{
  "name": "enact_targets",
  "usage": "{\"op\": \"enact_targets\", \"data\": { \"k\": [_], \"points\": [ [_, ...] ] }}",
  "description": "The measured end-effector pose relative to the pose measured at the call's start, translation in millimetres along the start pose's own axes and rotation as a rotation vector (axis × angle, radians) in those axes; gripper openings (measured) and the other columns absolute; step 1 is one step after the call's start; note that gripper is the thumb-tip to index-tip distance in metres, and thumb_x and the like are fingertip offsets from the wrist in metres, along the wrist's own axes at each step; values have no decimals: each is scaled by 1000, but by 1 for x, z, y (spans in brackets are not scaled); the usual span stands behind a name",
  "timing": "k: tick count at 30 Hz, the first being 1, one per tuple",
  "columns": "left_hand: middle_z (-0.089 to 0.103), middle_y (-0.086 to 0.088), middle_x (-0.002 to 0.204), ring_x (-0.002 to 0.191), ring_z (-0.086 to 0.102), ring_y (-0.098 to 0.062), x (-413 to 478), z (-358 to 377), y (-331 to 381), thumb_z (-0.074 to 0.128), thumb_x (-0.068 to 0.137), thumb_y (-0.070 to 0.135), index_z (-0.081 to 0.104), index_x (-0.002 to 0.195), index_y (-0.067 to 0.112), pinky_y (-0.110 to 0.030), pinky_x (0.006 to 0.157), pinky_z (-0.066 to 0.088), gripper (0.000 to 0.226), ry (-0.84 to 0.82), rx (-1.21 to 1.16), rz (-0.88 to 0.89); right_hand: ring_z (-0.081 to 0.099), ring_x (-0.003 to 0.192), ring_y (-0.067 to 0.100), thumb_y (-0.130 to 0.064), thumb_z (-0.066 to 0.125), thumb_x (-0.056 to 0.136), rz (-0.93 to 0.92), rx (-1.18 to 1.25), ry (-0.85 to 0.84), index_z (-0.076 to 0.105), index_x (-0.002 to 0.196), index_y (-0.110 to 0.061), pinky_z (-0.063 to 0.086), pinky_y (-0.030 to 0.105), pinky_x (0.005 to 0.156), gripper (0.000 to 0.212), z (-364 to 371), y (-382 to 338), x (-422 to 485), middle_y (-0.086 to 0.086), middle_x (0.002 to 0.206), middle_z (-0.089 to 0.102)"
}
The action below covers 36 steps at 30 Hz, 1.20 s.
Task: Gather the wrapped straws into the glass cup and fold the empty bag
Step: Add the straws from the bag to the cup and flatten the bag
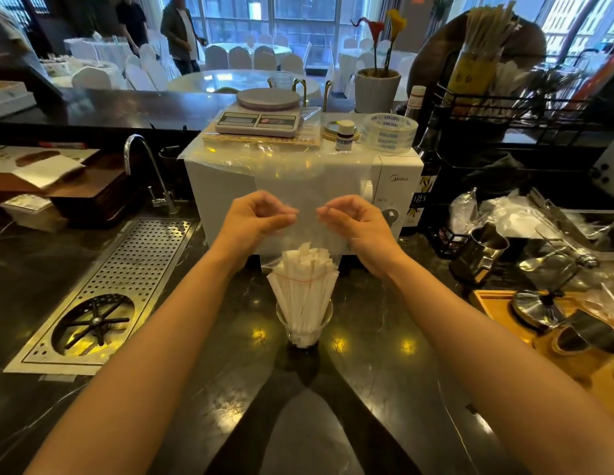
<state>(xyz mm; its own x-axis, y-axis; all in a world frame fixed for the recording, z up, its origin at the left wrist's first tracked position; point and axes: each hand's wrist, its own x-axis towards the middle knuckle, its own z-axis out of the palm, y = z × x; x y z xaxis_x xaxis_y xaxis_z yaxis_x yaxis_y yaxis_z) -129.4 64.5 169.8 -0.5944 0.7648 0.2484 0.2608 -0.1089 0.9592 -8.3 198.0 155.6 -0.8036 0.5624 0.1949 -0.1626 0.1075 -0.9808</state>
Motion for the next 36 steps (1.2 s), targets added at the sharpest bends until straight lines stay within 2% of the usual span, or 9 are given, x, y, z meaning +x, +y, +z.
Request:
{"op": "enact_targets", "data": {
  "k": [4,8,17,23,26,29,31,34,36],
  "points": [
    [72,9,66,67,68,-6,5,-3,10,65,75,5,57,67,18,-24,65,54,17,24,-63,18,65,81,10,-11,60,82,-23,32,17,59,80,-20,52,26,82,9,-3,-10,2,-3,79,68],
    [73,9,65,64,69,-7,5,-2,19,60,80,12,57,68,20,-21,59,54,15,52,-135,32,68,80,14,-9,54,86,-43,104,39,58,80,-17,54,32,86,10,-6,-21,1,-3,74,71],
    [72,11,61,63,69,-7,3,17,39,54,85,9,57,74,18,-19,55,55,14,67,-189,118,70,69,11,-7,54,86,-111,161,109,58,77,-14,59,25,70,12,-25,-45,-9,-5,63,73],
    [65,3,58,49,62,-4,4,58,17,54,86,10,56,73,19,-18,48,51,16,162,-133,39,65,58,10,-11,50,90,-97,-112,257,55,77,-17,57,25,55,15,-53,-30,-27,2,69,63],
    [58,-8,67,55,57,-13,4,89,-5,52,87,12,54,71,20,-22,50,49,18,195,-54,-53,56,55,12,-13,47,92,-52,-315,379,52,73,-19,50,24,53,20,-71,-8,-36,5,65,55],
    [55,0,68,51,56,-8,-3,119,-30,50,88,13,50,83,15,-18,46,46,5,217,-28,-105,45,39,2,-13,45,92,31,-430,472,50,69,-17,39,19,40,24,-89,22,-47,2,56,48],
    [52,2,66,55,53,-13,-11,138,-47,49,89,12,43,98,18,-17,46,45,13,222,-7,-116,46,50,4,-14,46,91,82,-558,519,53,74,-14,38,26,51,19,-102,42,-55,-2,59,50],
    [54,-10,66,59,53,-27,-18,161,-71,44,90,7,37,118,20,-37,56,48,32,140,55,-157,51,70,16,-17,48,91,177,-677,531,51,90,-10,39,31,65,7,-121,69,-70,1,76,55],
    [58,-9,72,65,54,-22,-20,172,-86,40,90,3,50,108,16,-32,57,46,24,42,134,-159,50,71,20,-20,51,89,248,-712,556,42,90,-12,37,32,60,12,-132,85,-79,1,74,52]
  ]
}}
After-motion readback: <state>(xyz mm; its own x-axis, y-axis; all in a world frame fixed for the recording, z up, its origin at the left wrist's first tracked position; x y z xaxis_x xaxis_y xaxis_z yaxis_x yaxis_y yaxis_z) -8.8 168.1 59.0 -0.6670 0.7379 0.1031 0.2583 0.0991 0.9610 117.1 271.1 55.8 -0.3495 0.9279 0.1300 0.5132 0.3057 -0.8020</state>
